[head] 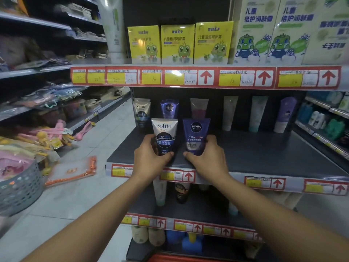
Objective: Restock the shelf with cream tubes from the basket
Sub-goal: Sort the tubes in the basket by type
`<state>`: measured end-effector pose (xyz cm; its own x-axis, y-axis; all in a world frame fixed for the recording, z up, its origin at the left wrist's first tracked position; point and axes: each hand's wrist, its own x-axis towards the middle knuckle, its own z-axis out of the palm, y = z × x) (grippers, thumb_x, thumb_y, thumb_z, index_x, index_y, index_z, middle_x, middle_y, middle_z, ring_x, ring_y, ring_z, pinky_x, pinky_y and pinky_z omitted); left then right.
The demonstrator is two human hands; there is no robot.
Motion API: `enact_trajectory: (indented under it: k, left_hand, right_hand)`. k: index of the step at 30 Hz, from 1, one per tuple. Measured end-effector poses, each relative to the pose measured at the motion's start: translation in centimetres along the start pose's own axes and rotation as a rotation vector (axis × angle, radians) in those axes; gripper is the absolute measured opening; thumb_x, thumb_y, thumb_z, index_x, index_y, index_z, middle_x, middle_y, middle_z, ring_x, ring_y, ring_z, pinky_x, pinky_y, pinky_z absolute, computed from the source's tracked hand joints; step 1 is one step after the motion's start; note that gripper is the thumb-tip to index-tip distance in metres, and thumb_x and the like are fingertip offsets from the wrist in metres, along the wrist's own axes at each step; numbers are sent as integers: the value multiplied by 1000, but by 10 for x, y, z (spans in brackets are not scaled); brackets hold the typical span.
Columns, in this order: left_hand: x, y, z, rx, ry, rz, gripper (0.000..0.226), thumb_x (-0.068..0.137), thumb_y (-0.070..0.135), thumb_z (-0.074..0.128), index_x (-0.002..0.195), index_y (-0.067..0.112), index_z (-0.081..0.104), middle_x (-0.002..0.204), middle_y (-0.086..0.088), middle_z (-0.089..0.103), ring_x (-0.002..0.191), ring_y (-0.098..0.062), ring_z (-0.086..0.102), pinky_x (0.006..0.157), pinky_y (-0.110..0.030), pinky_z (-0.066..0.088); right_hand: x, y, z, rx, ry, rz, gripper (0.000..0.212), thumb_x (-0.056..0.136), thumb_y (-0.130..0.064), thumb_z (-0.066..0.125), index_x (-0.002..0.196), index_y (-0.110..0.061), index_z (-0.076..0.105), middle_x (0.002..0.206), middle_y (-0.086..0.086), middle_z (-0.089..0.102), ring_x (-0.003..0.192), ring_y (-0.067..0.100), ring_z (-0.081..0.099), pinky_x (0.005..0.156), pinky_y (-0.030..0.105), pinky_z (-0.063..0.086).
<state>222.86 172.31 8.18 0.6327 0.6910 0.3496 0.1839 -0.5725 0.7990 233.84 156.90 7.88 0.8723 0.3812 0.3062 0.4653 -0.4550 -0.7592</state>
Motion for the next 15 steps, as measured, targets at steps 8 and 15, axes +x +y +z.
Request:
enact_trajectory:
  k: [8,15]
  left_hand:
    - [-1,-1,6,223,88,21,87,69,59,89,138,22,52,125,-2,70,117,-26,63,94,-47,58]
    - [12,-5,-2,258,71,-51,72,72,57,90,128,21,63,118,0,76,106,-24,72,88,-45,62]
  right_hand:
    - [-3,0,1,-166,33,-47,75,73,-49,88,129,-24,44,126,-1,57,117,20,59,88,32,51]
    - [7,-14,12,-219,-79,-15,60,80,-43,87,124,-25,51,125,-2,66,113,23,66,83,33,52]
